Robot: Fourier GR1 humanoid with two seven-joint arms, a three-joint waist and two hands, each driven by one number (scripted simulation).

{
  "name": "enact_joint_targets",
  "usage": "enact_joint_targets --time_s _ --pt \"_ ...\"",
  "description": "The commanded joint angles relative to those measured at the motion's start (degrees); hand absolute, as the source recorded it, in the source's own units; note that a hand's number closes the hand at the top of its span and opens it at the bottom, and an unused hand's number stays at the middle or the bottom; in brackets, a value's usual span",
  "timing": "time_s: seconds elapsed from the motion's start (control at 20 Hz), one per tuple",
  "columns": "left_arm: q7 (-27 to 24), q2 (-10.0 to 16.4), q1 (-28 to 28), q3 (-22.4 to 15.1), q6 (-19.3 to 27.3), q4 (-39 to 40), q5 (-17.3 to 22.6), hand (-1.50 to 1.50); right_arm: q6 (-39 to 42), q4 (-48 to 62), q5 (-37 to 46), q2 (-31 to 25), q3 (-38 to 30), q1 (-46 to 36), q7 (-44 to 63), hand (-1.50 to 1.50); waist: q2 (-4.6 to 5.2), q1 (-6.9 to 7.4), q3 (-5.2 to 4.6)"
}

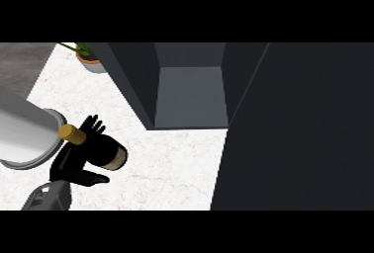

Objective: Pick up the wine, place it into the cabinet and close the cabinet

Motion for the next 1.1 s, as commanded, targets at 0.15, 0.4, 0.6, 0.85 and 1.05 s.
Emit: enact_joint_targets --time_s 0.15,0.4,0.6,0.85,1.05 --pt "-6.52 -1.23 -3.45 -0.01 -2.34 6.99 -0.25 1.5 -0.37 -8.46 5.12 -1.62 1.47 2.27 1.98 -1.5 0.17 -0.18 -0.01" --pt "-6.04 -0.75 -0.93 -1.16 1.02 0.33 -0.55 1.5 -1.29 -9.9 6.38 -1.89 1.68 1.04 4.26 -1.5 -0.13 0.52 0.04" --pt "-11.24 -1.33 0.68 -1.83 3.28 0.55 -1.74 1.5 -1.08 -8.56 6.04 -2.27 2.44 3.61 1.25 -1.5 -0.05 0.56 0.06" --pt "-12.19 -8.2 7.77 -3.58 14.01 -6.04 -2.93 1.5 -1.94 -10.07 4.4 -4.18 1.53 4.31 0.81 -1.5 -0.34 0.71 0.1" --pt "-9.86 -7.04 8.99 -4.59 12.45 -10.23 -2.32 1.5 -1.92 -11.5 3.69 -5.56 0.54 7.03 -1.36 -1.5 -0.25 0.6 0.13"
